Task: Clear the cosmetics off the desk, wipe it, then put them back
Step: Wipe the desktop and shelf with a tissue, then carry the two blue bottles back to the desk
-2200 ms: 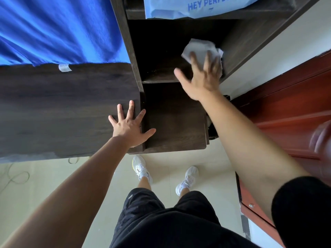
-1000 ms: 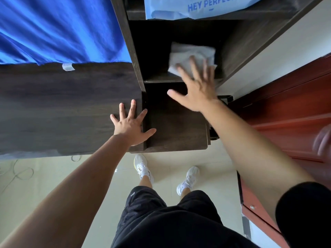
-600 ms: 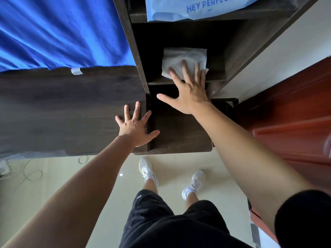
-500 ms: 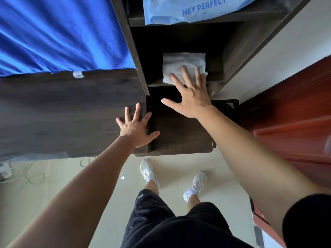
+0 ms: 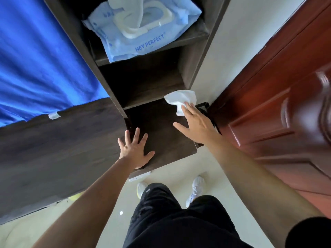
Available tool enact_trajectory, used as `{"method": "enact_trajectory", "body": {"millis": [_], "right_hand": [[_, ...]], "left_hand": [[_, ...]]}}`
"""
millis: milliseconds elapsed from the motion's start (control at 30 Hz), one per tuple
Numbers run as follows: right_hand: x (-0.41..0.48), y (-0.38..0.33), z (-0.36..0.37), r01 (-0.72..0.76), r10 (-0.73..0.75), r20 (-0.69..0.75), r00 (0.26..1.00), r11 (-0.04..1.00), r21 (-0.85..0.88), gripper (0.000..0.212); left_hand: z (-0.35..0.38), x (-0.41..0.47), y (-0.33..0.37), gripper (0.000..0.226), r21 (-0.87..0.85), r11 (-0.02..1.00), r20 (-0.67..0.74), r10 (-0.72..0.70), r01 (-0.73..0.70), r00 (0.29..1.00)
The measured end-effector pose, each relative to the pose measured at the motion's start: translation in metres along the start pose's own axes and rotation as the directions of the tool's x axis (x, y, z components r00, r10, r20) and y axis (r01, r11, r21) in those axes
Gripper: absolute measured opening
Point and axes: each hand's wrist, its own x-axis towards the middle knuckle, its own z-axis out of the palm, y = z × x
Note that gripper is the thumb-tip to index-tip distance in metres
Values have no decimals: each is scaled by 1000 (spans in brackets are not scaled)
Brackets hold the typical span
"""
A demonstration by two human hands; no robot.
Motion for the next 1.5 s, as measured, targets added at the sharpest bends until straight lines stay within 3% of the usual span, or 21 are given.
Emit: {"method": "enact_trajectory", "body": {"millis": [133, 333, 400, 567, 667, 867, 967, 1267, 1367, 1500], "right_hand": [[-45, 55, 1, -216, 215, 20, 976, 975, 61, 86], [-71, 118, 18, -321, 336, -63, 940, 932, 169, 79], [-67, 140, 37, -325, 341, -68, 937, 928, 179, 79], [-35, 184, 94, -398, 363, 165, 917, 856, 328, 82], [-7, 203, 125, -376, 312, 225, 923, 853, 361, 81], [35, 237, 189, -354, 250, 277, 928, 824, 442, 77], [28, 241, 206, -384, 273, 290, 917, 802, 459, 76], [-33, 232, 170, -349, 375, 52, 926, 791, 502, 70], [-61, 224, 152, -331, 413, -117, 903, 843, 424, 69], [-105, 194, 125, -383, 478, -309, 822, 866, 322, 65]], "left_hand": [[-18, 25, 50, 83, -9, 985, -2, 171, -171, 985], [-21, 63, 119, 82, 35, 957, 11, 287, -287, 958], [-9, 79, 137, 81, 40, 958, 24, 283, -284, 959], [33, 118, 172, 84, 43, 966, 109, 250, -255, 962], [54, 141, 185, 86, -4, 980, 127, 197, -198, 972], [80, 168, 196, 86, 27, 995, -14, 101, -101, 995], [78, 170, 198, 84, 7, 996, -19, 83, -83, 996], [55, 170, 206, 85, -14, 996, 102, 88, -88, 991], [35, 151, 214, 75, 49, 979, -65, 200, -197, 978], [-2, 110, 222, 67, 101, 920, -253, 393, -380, 884]]}}
